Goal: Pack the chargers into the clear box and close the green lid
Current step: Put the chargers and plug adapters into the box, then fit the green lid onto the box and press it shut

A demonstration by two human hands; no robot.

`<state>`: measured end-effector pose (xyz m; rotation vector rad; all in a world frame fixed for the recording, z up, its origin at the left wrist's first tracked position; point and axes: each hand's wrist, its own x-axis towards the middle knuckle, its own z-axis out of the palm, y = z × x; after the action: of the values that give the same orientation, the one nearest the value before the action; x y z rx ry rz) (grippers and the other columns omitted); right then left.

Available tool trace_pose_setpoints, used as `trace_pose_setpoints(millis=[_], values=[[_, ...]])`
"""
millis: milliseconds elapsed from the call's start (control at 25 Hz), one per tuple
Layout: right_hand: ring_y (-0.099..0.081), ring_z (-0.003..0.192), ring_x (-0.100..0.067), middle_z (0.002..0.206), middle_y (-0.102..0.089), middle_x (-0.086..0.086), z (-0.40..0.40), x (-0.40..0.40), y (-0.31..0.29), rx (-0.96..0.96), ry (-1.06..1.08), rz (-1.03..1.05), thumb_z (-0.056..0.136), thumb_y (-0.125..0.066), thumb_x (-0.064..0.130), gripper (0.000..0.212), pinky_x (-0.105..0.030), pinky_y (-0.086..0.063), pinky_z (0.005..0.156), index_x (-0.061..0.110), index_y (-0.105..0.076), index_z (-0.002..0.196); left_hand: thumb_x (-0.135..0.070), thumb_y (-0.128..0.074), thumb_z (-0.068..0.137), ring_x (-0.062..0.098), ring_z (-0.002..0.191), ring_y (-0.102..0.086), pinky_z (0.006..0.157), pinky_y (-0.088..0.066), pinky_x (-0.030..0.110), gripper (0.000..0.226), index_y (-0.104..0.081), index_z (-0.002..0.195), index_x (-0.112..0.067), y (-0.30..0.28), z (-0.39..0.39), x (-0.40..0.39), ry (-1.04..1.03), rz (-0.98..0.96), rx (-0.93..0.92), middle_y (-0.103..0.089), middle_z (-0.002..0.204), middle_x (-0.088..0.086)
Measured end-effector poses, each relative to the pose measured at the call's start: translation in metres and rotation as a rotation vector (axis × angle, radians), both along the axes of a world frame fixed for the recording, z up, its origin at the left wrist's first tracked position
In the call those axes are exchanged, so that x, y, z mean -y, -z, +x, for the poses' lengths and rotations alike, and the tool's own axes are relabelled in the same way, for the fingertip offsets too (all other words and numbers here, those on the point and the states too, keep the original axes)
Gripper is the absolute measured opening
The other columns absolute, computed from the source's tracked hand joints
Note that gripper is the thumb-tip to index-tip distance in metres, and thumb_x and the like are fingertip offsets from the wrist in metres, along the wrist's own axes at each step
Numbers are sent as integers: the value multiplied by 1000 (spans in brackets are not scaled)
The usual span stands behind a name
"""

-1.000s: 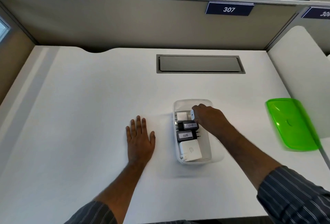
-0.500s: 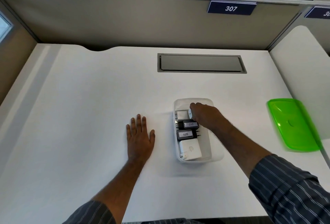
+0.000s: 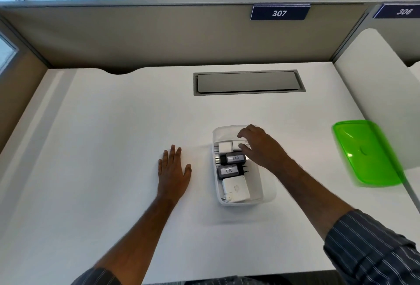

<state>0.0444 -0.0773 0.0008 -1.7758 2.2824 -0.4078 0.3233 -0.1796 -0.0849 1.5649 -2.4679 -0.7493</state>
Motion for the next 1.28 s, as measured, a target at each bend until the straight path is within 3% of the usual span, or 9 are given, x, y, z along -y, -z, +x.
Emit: trace_pose_setpoints(millis=[280,640,1120,1280], values=[[-55,104,-21,117,-54,2,-21,-48,-4,80,144,-138,94,-62,25,28,-36,-50,86,17,-58,120,-27,-48,105,23,158,-17,128,-17,39,59,-28,159,-16,-43,-56,-3,66,-104,-221,-16,171,3],[-51,127,-26,139,-52,-4,-85,-123,10,67,335,-19,101,-55,31,45,-41,-41,100,10,-50,141,-36,-47,105,21,159,-13,129,-15,39,61,-26,160,-19,-70,-148,-35,283,-182,-222,-15,171,0],[-54,125,-35,136,-56,-12,-186,-223,28,41,569,106,96,-63,34,51,-47,-44,98,7,-54,138,-31,-53,102,25,158,-18,129,-18,41,59,-36,156,-14,-69,-279,-126,504,-139,-218,-26,168,4],[-52,127,-37,136,-56,-14,-221,-253,35,30,662,132,93,-66,36,54,-48,-45,98,7,-55,136,-29,-56,101,26,156,-24,128,-17,35,58,-38,155,-12,-58,-317,-155,545,-85,-215,-31,166,6]])
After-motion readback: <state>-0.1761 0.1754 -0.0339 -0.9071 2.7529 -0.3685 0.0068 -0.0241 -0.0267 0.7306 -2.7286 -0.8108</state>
